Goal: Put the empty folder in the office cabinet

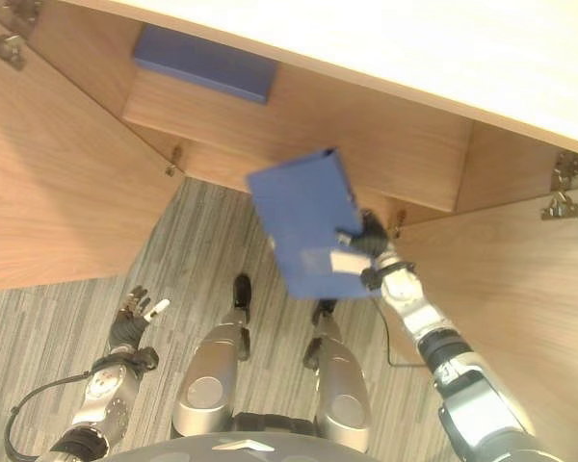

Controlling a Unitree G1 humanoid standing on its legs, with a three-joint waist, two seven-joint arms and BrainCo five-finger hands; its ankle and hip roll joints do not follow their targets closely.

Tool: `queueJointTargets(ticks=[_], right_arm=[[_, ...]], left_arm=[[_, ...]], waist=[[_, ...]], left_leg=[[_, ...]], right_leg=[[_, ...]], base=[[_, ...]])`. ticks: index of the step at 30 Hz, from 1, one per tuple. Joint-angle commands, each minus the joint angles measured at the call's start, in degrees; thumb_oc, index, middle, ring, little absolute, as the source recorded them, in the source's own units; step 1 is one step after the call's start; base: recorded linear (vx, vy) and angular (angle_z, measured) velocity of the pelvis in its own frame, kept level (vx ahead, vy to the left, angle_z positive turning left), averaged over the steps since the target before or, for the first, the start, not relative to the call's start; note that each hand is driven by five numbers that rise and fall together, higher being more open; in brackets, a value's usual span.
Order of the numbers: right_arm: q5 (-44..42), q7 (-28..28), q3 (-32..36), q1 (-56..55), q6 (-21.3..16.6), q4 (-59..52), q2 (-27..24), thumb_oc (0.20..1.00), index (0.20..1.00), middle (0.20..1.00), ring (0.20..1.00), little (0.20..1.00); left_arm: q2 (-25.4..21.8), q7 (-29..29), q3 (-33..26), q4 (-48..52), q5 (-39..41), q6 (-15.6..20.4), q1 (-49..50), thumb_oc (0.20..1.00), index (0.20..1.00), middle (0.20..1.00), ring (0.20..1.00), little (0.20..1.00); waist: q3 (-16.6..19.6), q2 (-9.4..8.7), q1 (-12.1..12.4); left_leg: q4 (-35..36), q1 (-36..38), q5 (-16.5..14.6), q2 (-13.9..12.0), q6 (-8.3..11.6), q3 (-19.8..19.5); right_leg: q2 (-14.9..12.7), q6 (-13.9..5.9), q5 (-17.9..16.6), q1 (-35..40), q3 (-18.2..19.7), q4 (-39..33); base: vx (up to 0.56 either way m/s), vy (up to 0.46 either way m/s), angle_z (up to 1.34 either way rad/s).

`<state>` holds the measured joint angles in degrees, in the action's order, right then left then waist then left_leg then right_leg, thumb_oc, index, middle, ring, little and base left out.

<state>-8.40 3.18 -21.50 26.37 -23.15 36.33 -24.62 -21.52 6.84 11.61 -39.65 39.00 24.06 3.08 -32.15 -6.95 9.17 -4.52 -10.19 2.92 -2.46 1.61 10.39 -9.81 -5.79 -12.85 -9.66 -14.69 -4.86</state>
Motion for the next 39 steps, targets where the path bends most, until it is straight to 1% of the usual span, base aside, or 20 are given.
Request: queueJointTargets(ticks=[1,3,4,6,7,8,9,11,13,15,16,17,19,21,22,25,30,32,38,39], right_arm=[[-2.9,0.8,-1.4,-0.2,-2.1,-6.1,-4.3,0.200,0.200,0.200,0.200,0.200],[-2.9,0.4,-1.1,-0.3,-1.9,-5.7,-4.3,0.200,0.200,0.200,0.200,0.200],[-2.7,-1.2,0.0,-0.7,-1.0,-4.9,-4.2,0.200,0.200,0.200,0.200,0.200],[-2.5,-1.9,0.3,-1.5,-0.7,-5.1,-4.2,0.200,0.200,0.200,0.200,0.200],[-1.9,-2.5,0.5,-2.3,-0.1,-5.0,-4.1,0.200,0.200,0.200,0.200,0.200],[-1.0,-2.8,0.3,-3.5,0.7,-5.0,-3.6,0.200,0.200,0.200,0.200,0.200],[-0.7,-2.9,0.2,-4.0,0.8,-4.8,-3.3,0.200,0.200,0.200,0.200,0.200],[-0.6,-3.0,0.2,-4.2,0.8,-4.8,-3.3,0.200,0.200,0.200,0.200,0.200],[-0.5,-4.2,-0.1,-8.0,0.3,-5.0,-2.3,0.200,0.200,0.200,0.200,0.200],[-0.4,-3.8,-0.6,-8.3,-0.1,-4.6,-1.7,0.200,0.200,0.200,0.200,0.200],[-0.7,-3.7,-0.9,-8.4,-0.4,-4.3,-1.4,0.200,0.200,0.200,0.200,0.200],[-1.5,-4.2,-0.8,-8.7,-0.4,-3.9,-1.4,0.200,0.200,0.200,0.200,0.200],[-1.8,-4.0,-0.6,-9.0,-0.2,-3.9,-1.6,0.200,0.200,0.200,0.200,0.200],[-1.6,-3.5,0.4,-8.5,0.9,-3.2,-1.7,0.200,0.200,0.200,0.200,0.200],[-1.6,-3.5,0.4,-8.5,0.9,-3.2,-1.7,0.200,0.200,0.200,0.200,0.200],[-5.0,-2.6,1.1,-5.8,1.5,-1.7,-1.9,0.200,0.200,0.200,0.200,0.200],[-10.7,0.0,1.9,-4.6,2.2,-1.9,-1.3,0.200,0.200,0.200,0.200,0.200],[-18.5,4.3,5.2,-3.8,3.1,-1.9,0.8,0.200,0.200,0.200,0.200,0.200],[-26.7,13.5,12.0,-2.7,4.2,-0.3,6.9,0.200,0.200,0.200,0.200,0.200],[-26.7,13.5,12.0,-2.7,4.2,-0.3,6.9,0.200,0.200,0.200,0.200,0.200]], left_arm=[[-2.8,2.7,-1.1,5.0,-0.9,2.7,2.8,1.000,1.000,1.000,1.000,1.000],[-2.7,3.3,-1.3,4.8,-0.7,2.7,3.2,1.000,1.000,1.000,1.000,1.000],[-2.4,4.3,-1.7,4.4,0.4,3.6,4.3,1.000,1.000,1.000,1.000,1.000],[-2.2,4.1,-1.8,4.6,0.7,3.6,4.6,1.000,1.000,1.000,1.000,1.000],[-2.2,3.3,-1.8,5.0,1.0,3.2,5.1,1.000,1.000,1.000,1.000,1.000],[-1.5,3.3,-2.2,4.6,0.8,2.8,5.8,1.000,1.000,1.000,1.000,1.000],[-1.1,3.3,-2.4,4.4,-0.2,2.6,6.2,1.000,1.000,1.000,1.000,1.000],[-1.0,3.3,-2.4,4.4,-0.6,2.4,6.4,1.000,1.000,1.000,1.000,1.000],[0.1,2.4,-2.2,2.8,-3.2,1.9,9.0,1.000,1.000,1.000,1.000,1.000],[0.3,3.0,-2.2,2.3,-3.9,2.2,9.4,1.000,1.000,1.000,1.000,1.000],[0.4,3.1,-1.9,2.0,-4.4,2.4,9.4,1.000,1.000,1.000,1.000,1.000],[1.0,3.5,-0.9,0.8,-4.8,3.1,9.2,1.000,1.000,1.000,1.000,1.000],[1.3,3.9,-0.5,0.7,-5.1,3.1,9.1,1.000,1.000,1.000,1.000,1.000],[1.7,5.0,0.0,0.8,-4.7,2.8,8.5,1.000,1.000,1.000,1.000,1.000],[1.7,5.0,0.0,0.8,-4.7,2.8,8.5,1.000,1.000,1.000,1.000,1.000],[1.8,6.9,0.8,0.8,-4.0,1.3,6.5,1.000,1.000,1.000,1.000,1.000],[2.1,7.1,1.3,1.1,-4.5,1.2,5.8,1.000,1.000,1.000,1.000,1.000],[2.8,5.9,2.8,1.8,-4.6,1.7,5.7,1.000,1.000,1.000,1.000,1.000],[5.9,4.1,5.5,1.2,-4.8,2.8,5.9,1.000,1.000,1.000,1.000,1.000],[5.9,4.1,5.5,1.2,-4.8,2.8,5.9,1.000,1.000,1.000,1.000,1.000]], waist=[[3.8,3.10,-0.1],[4.0,3.35,-0.3],[5.1,3.82,-0.8],[5.1,3.67,-1.0],[5.4,3.65,-1.2],[6.1,3.75,-1.5],[6.2,3.59,-1.6],[6.2,3.61,-1.7],[6.8,2.42,-2.4],[6.7,2.00,-2.6],[6.2,1.13,-3.0],[6.9,1.35,-4.1],[7.2,1.54,-4.6],[7.3,2.17,-5.2],[7.3,2.17,-5.2],[7.0,3.31,-5.6],[6.6,3.90,-5.7],[5.7,5.35,-6.2],[3.8,8.00,-8.1],[3.8,8.00,-8.1]], left_leg=[[-2.1,0.6,-5.6,0.0,-1.92,-2.3],[-2.4,1.2,-6.1,0.0,-1.93,-2.1],[-3.2,3.4,-8.6,-0.3,-1.82,-1.2],[-4.0,3.7,-8.7,-0.3,-2.20,-0.2],[-5.3,4.5,-10.0,-0.2,-2.47,0.0],[-7.2,6.1,-12.5,-0.5,-2.69,-0.4],[-8.4,6.6,-13.4,-0.5,-2.95,-0.4],[-8.8,6.8,-13.8,-0.5,-3.02,-0.5],[-12.2,8.6,-15.9,-0.1,-3.92,-1.5],[-13.1,9.0,-16.7,-0.5,-3.92,-1.7],[-13.9,8.9,-16.5,-0.3,-4.18,-1.5],[-15.0,9.1,-17.9,-0.3,-4.59,-2.6],[-15.6,9.1,-18.3,-0.4,-4.63,-2.9],[-17.0,9.7,-19.8,-1.7,-3.75,-2.9],[-17.0,9.7,-19.8,-1.7,-3.75,-2.9],[-16.5,9.7,-19.5,-3.5,-2.59,-3.2],[-14.8,8.9,-18.0,-4.0,-2.06,-3.0],[-13.5,7.9,-16.8,-3.5,-1.78,-3.4],[-13.2,7.3,-16.8,-1.5,-1.57,-3.3],[-13.2,7.3,-16.8,-1.5,-1.57,-3.3]], right_leg=[[-3.4,-7.76,1.3,-1.0,1.8,-0.1],[-3.3,-7.91,1.3,-1.8,2.0,-0.1],[-3.1,-8.54,1.5,-3.6,1.5,-0.1],[-3.3,-8.24,1.0,-4.3,0.8,-0.1],[-3.3,-8.10,1.0,-5.0,0.6,-0.1],[-3.1,-8.32,0.8,-5.4,1.0,-0.1],[-3.1,-8.27,0.5,-5.6,1.0,-0.1],[-3.1,-8.26,0.5,-5.5,1.0,-0.1],[-2.3,-8.21,0.2,-4.9,2.7,-0.1],[-2.1,-8.21,-0.3,-4.8,2.5,-0.1],[-2.4,-7.79,-1.1,-5.1,2.8,-0.1],[-1.4,-7.00,0.5,-5.6,6.2,-0.1],[-1.6,-6.76,0.7,-5.3,7.1,-0.1],[-2.8,-6.20,0.3,-4.0,6.6,-0.1],[-2.8,-6.20,0.3,-4.0,6.6,-0.1],[-2.6,-5.42,0.3,-2.7,6.8,-0.1],[-2.0,-4.84,0.5,-2.7,7.3,-0.1],[-2.1,-4.78,0.4,-3.7,7.7,-0.1],[-3.2,-4.23,0.2,-6.3,8.3,0.5],[-3.2,-4.23,0.2,-6.3,8.3,0.5]], base=[[0.08,0.109,0.06],[0.16,0.098,-0.07],[0.23,0.102,-0.08],[0.18,0.028,-0.19],[0.40,-0.032,-0.27],[0.50,-0.065,-0.15],[0.36,-0.059,0.00],[0.24,-0.084,0.18],[0.61,-0.279,0.26],[0.30,-0.229,0.25],[0.46,-0.370,0.35],[0.34,-0.273,0.26],[0.34,-0.199,0.16],[0.29,-0.199,0.45],[0.12,-0.123,0.38],[0.12,-0.110,0.13],[0.04,-0.062,-0.04],[0.00,0.017,0.06],[-0.02,0.096,-0.02],[-0.04,0.120,-0.08]])
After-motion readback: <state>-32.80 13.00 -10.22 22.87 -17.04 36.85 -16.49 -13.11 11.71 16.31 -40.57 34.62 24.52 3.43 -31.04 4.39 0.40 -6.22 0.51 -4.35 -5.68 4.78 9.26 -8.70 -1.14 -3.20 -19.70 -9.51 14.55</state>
